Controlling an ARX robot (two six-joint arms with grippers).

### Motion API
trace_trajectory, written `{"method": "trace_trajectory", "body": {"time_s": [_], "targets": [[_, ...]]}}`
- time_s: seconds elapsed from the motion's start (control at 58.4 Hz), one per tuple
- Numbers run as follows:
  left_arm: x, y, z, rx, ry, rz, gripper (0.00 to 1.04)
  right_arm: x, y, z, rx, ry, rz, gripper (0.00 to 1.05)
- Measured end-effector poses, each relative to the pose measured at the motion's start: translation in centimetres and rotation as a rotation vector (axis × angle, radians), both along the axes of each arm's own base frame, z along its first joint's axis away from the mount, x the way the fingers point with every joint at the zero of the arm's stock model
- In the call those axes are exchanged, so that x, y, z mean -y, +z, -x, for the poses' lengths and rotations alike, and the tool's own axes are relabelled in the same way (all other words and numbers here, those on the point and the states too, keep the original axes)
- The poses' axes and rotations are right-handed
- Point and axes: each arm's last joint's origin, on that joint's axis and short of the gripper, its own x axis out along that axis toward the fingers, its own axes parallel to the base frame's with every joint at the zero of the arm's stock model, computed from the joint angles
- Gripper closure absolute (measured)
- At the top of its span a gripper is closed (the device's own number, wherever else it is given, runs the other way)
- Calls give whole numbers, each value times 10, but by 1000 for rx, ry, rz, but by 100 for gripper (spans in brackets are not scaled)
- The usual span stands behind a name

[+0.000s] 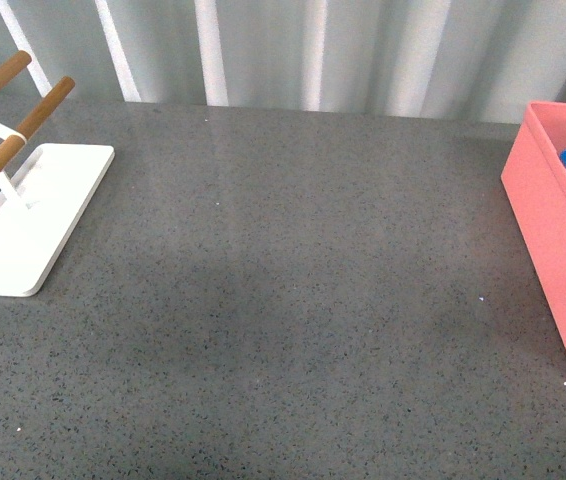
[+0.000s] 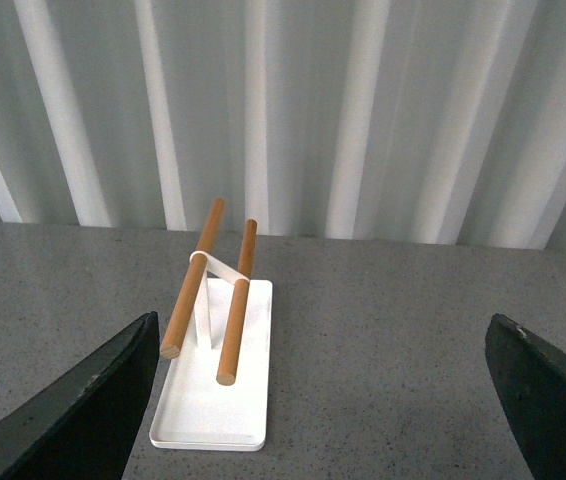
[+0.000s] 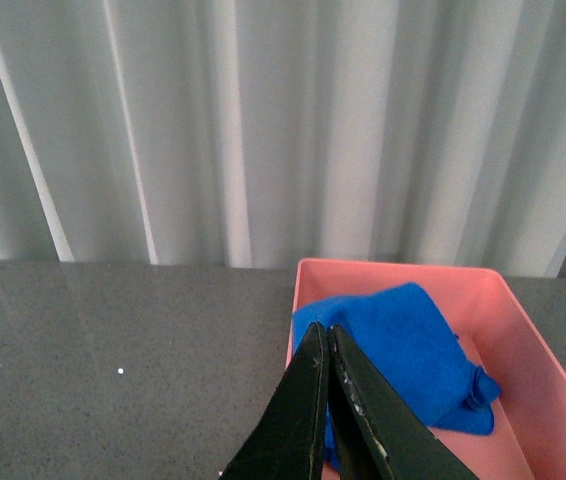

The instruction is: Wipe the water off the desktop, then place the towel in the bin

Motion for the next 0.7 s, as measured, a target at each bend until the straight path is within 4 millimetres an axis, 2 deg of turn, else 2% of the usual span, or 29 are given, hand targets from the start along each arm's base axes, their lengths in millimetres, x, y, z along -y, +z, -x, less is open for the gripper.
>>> {"method": "trace_trajectory", "body": {"time_s": [0.702], "targets": [[0,0,0,1,0,0,7,0,2,3,31,-3,0,101]]}}
